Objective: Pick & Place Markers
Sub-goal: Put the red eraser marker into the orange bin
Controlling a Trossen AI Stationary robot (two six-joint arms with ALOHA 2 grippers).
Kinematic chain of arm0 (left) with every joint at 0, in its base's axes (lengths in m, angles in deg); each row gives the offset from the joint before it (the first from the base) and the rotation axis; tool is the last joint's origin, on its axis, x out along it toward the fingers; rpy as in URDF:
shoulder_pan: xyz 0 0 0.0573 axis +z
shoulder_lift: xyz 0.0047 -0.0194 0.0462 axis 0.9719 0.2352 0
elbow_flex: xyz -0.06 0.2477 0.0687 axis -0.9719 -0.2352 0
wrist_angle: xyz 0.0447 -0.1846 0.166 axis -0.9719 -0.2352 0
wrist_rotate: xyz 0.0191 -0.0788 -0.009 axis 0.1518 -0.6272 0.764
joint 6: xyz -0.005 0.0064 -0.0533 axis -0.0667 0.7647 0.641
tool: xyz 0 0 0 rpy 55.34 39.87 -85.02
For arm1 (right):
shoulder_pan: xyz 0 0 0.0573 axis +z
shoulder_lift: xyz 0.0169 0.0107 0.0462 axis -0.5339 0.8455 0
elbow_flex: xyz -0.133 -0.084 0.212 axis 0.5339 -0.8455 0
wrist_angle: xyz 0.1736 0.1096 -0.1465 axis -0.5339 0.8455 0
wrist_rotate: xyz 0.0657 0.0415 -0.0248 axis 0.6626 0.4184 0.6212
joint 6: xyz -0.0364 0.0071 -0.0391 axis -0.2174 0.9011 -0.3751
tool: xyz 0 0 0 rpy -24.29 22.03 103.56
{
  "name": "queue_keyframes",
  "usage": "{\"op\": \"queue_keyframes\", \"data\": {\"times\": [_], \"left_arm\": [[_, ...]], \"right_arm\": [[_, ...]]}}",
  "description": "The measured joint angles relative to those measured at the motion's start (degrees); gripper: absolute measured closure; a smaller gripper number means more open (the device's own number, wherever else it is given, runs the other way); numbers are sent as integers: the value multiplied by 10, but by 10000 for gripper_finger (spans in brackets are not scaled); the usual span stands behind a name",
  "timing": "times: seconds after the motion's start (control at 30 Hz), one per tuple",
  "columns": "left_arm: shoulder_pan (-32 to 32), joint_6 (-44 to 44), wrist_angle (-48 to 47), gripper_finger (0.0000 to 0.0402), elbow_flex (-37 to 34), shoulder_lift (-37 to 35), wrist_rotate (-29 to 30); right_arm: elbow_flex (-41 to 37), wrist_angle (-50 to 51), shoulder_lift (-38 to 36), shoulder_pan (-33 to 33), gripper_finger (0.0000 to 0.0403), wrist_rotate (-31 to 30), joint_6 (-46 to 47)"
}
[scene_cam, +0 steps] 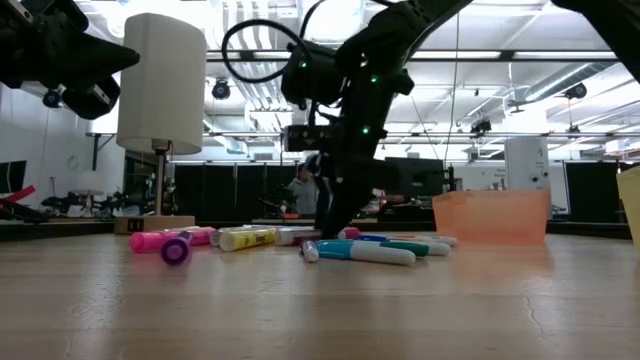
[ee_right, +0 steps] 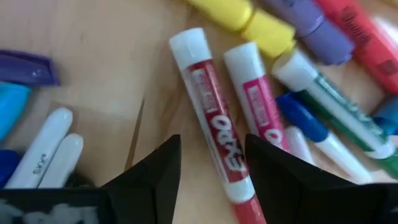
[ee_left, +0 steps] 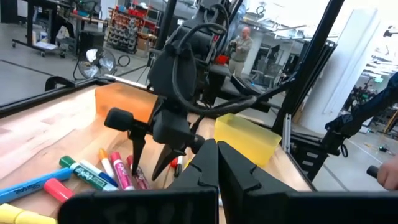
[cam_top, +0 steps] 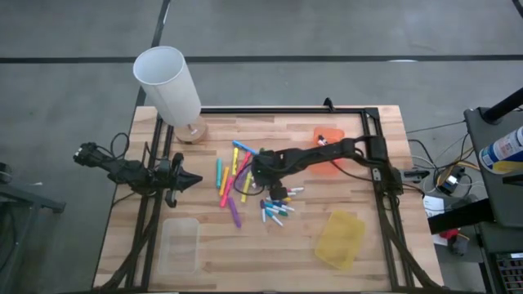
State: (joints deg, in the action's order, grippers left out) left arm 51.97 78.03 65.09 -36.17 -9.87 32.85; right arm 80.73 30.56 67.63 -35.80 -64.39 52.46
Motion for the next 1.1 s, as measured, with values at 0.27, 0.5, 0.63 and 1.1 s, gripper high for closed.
{"op": "queue_keyframes", "data": {"times": [0.27,0.5,0.63,1.1], "left_arm": [[0,0,0,402,0,1,0],[0,-1,0,402,0,2,0],[0,-1,0,402,0,2,0],[0,3,0,402,0,2,0]], "right_arm": [[0,10,6,0,260,1,0],[-1,16,6,0,324,7,31],[2,30,5,0,355,16,40],[66,150,-27,2,355,18,117]]}}
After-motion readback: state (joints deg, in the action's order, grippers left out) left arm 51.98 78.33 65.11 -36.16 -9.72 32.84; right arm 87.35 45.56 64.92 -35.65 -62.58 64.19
